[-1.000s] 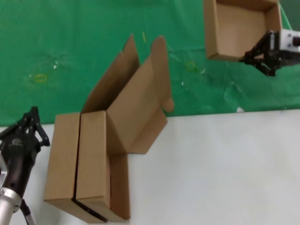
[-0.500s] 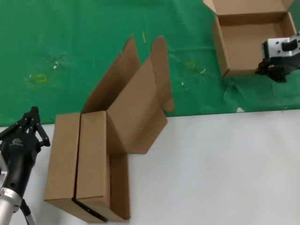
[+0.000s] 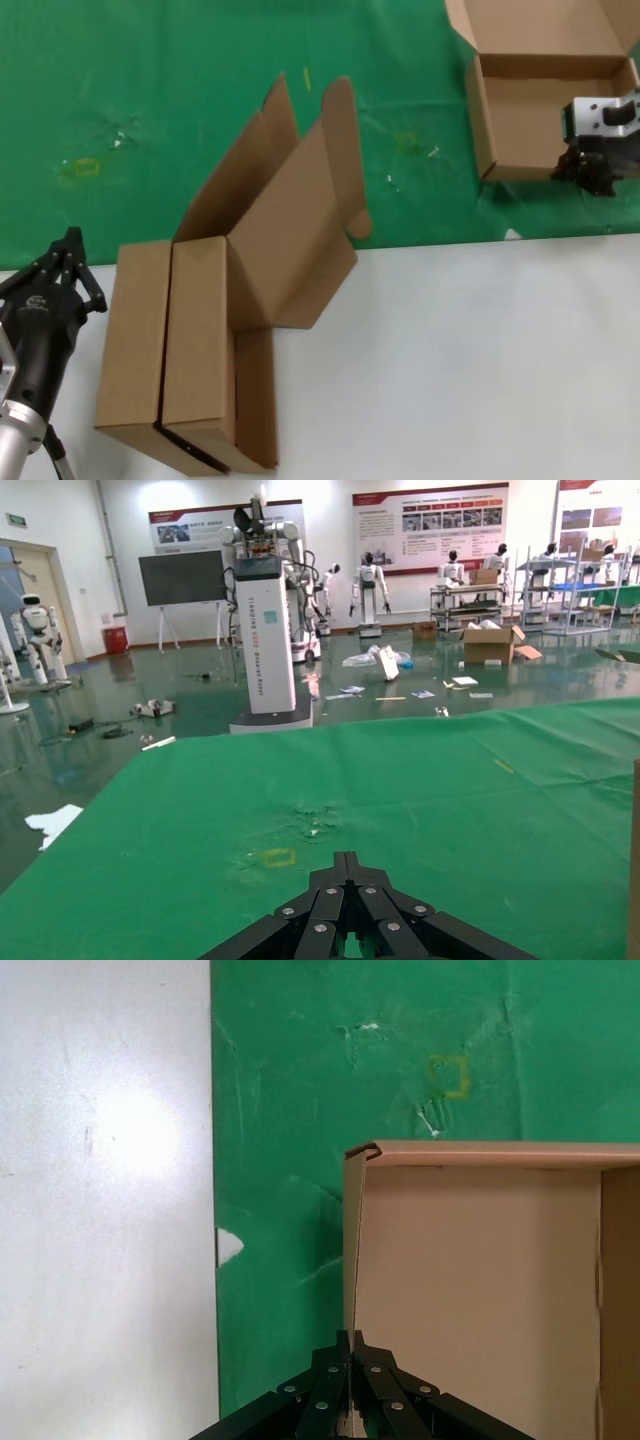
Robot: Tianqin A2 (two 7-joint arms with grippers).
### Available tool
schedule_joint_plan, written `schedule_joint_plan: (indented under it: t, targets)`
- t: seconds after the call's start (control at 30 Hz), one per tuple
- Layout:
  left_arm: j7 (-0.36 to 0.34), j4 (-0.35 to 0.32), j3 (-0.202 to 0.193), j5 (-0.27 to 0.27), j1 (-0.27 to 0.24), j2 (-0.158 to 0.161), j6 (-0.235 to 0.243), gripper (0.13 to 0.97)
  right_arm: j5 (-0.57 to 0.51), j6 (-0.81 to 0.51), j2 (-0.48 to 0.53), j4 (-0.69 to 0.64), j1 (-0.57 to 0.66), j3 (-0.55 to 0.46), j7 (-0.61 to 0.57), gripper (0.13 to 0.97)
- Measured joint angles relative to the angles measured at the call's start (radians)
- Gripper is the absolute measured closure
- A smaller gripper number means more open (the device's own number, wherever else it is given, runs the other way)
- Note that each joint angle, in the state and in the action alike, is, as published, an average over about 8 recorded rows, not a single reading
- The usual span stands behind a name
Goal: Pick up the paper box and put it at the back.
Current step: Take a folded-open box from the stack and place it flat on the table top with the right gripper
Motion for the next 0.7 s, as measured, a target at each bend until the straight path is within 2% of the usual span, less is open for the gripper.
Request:
schedule_joint_plan:
  t: [0.7]
  targets:
    - [0.0, 0.0, 0.0, 0.0, 0.0, 0.0, 0.0, 0.953, 0.029, 0.089, -0.075, -0.182, 0.07, 0.008, -0.123, 0.947]
